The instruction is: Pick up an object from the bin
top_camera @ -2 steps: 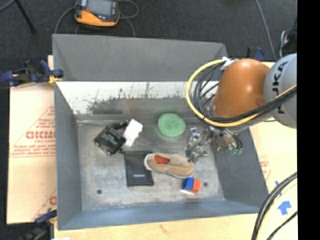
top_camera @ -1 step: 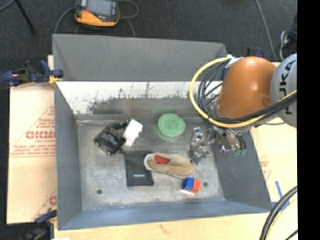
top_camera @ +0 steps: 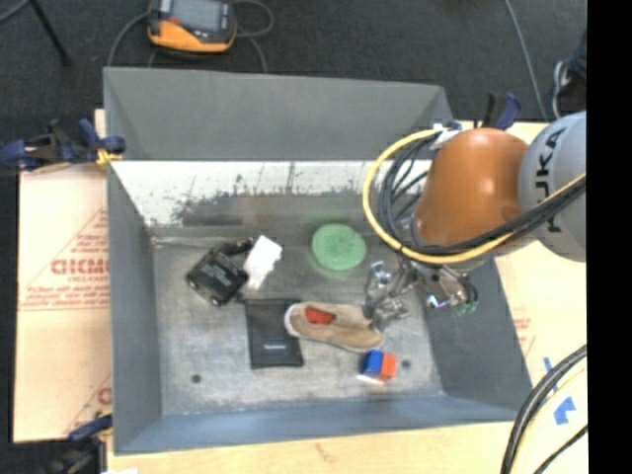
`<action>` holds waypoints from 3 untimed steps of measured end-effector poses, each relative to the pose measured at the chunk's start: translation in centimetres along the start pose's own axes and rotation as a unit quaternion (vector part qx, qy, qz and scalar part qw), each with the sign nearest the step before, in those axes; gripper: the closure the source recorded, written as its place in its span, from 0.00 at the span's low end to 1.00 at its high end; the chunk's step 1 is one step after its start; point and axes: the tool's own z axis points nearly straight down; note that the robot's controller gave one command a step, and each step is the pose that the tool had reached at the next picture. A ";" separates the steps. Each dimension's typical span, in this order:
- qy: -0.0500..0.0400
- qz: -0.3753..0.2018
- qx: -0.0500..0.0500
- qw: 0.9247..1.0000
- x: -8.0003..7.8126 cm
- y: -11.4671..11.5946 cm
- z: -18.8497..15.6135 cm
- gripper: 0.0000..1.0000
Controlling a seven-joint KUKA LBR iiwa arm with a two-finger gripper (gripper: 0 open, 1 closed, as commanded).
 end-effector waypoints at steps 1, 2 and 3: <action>0.007 0.050 -0.003 0.999 1.4 0.3 2.0 1.00; 0.005 0.051 -0.002 0.999 2.1 0.5 3.9 0.00; 0.005 0.050 -0.001 0.999 2.0 0.5 3.8 1.00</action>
Offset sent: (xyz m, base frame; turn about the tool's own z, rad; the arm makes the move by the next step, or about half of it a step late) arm -0.0211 -0.0013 -0.0386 0.1007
